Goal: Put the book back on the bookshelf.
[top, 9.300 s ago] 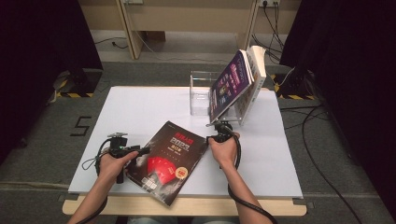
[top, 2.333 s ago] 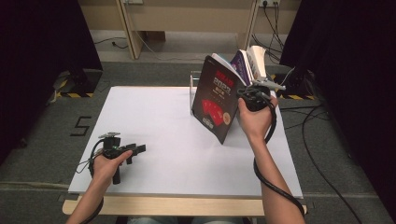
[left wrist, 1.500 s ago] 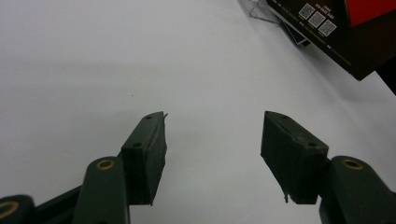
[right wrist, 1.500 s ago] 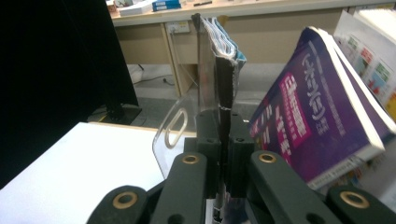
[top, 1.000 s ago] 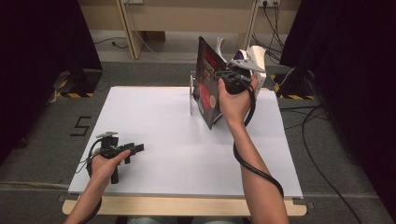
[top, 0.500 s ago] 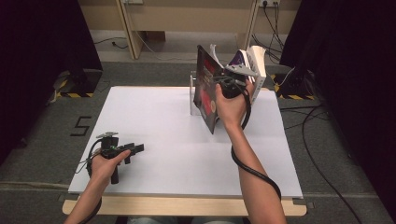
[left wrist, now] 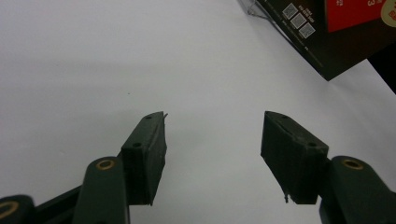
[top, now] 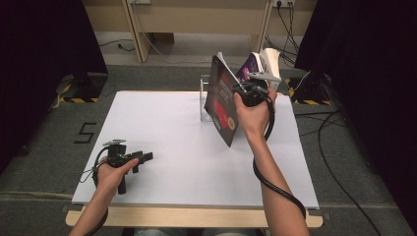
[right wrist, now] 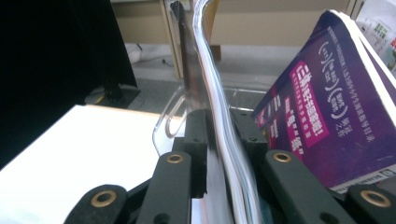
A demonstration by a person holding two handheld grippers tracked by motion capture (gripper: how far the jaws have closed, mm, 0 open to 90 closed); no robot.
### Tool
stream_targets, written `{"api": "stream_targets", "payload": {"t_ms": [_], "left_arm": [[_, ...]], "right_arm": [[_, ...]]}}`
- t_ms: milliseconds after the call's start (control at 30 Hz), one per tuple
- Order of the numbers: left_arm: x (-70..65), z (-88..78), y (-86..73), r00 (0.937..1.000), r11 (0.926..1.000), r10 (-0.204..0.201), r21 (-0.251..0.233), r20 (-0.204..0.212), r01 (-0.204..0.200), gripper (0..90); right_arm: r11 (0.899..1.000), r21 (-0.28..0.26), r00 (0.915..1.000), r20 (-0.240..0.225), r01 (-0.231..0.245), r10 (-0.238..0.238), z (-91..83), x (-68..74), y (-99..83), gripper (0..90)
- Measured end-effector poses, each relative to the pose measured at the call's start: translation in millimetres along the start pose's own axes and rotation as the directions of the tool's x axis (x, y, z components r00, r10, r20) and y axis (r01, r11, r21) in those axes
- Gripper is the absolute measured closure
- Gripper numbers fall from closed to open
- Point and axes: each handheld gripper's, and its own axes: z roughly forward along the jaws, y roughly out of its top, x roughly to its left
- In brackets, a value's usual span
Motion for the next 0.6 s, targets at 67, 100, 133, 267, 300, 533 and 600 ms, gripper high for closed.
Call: {"api": "stream_targets", "payload": {"t_ms": [67, 100, 133, 267, 300, 533, 600], "left_arm": [[0.3, 0.1, 0.0, 1.0, 1.0, 0.001, 0.0, 0.001, -0.001, 39.2], [0.5, 0.2, 0.0, 1.0, 1.0, 0.0, 0.0, 0.0, 0.0, 39.2], [0.5, 0.3, 0.0, 1.0, 1.0, 0.0, 0.0, 0.0, 0.0, 39.2], [-0.1, 1.1, -0.4, 1.0, 1.0, -0.002, 0.002, 0.001, 0.002, 39.2], [-0.2, 1.2, -0.4, 1.0, 1.0, -0.002, 0.002, 0.0, 0.002, 39.2], [-0.1, 2.1, -0.8, 1.0, 1.0, 0.001, 0.007, -0.001, -0.001, 39.2], [-0.4, 2.2, -0.9, 1.0, 1.0, 0.003, 0.008, 0.0, -0.003, 39.2]], "right_arm": [[1.0, 0.013, 1.0, -0.006, 0.0, 0.001, 1.1, -1.9, 1.2, 78.2], [1.0, 0.02, 1.0, -0.006, 0.0, 0.0, 1.8, -2.7, 1.9, 78.3], [1.0, 0.025, 1.0, -0.008, 0.002, -0.002, 2.7, -3.8, 2.6, 78.6], [0.998, 0.059, 0.9996, -0.025, -0.011, 0.013, 9.9, -8.7, 6.1, 78.3], [0.997, 0.07, 0.9994, -0.029, -0.018, 0.02, 12.1, -9.6, 7.0, 78.4], [0.994, 0.109, 0.999, -0.038, -0.018, 0.022, 22.2, -9.5, 13.1, 79.5], [0.993, 0.12, 0.999, -0.04, -0.015, 0.02, 24.1, -8.2, 14.0, 80.6]]}}
